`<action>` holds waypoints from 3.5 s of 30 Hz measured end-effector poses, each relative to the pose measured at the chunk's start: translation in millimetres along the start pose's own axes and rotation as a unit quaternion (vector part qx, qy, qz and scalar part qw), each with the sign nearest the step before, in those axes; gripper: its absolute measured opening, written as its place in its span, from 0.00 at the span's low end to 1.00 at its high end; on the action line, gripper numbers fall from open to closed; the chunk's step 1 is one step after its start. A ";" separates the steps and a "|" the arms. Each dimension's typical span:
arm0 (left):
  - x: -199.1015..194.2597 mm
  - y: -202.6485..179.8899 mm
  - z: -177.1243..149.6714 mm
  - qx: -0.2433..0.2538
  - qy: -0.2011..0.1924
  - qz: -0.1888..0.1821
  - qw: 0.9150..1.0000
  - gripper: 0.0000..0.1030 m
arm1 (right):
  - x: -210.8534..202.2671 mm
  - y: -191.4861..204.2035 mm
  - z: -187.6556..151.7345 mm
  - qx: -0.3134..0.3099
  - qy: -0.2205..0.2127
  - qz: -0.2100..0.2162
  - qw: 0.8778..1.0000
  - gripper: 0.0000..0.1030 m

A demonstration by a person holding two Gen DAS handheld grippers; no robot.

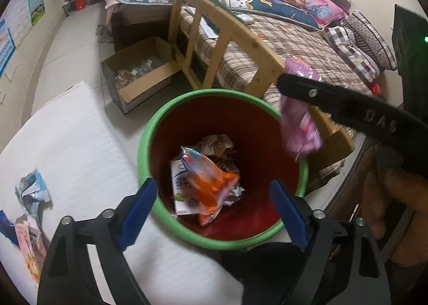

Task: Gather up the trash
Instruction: 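Open both grippers over the bin to drop the bag and wrapper, then move both tools back over the remaining trash on the table, then grasp the pink Pocky box with the left gripper while the right grasps the silver-blue wrapper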

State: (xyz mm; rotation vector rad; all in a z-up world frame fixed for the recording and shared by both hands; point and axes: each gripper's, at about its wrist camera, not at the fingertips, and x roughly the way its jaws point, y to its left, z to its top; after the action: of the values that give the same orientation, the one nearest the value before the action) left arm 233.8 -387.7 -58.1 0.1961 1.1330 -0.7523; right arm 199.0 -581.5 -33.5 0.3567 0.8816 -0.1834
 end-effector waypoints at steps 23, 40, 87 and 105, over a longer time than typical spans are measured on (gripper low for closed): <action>-51.3 53.7 -34.6 -0.053 -0.042 0.047 0.997 0.88 | -19.3 33.2 -12.2 -0.018 0.004 0.036 0.999 0.91; -149.8 139.4 -127.8 -0.128 -0.086 0.118 0.981 0.92 | -18.2 145.2 -69.7 -0.091 0.045 0.086 0.991 0.95; -62.9 239.0 -155.8 -0.131 0.053 0.093 0.986 0.54 | 32.6 256.1 -93.4 -0.155 0.092 0.091 0.979 0.95; -135.5 284.2 -209.9 -0.201 -0.034 0.067 0.977 0.38 | 115.0 320.7 -77.5 -0.164 0.112 0.075 0.977 0.95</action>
State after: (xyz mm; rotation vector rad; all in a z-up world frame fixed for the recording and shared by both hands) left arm 228.1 -11.1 -95.1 -0.0932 1.1687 -0.3960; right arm 311.7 -256.5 -95.0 0.1342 1.0840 0.1445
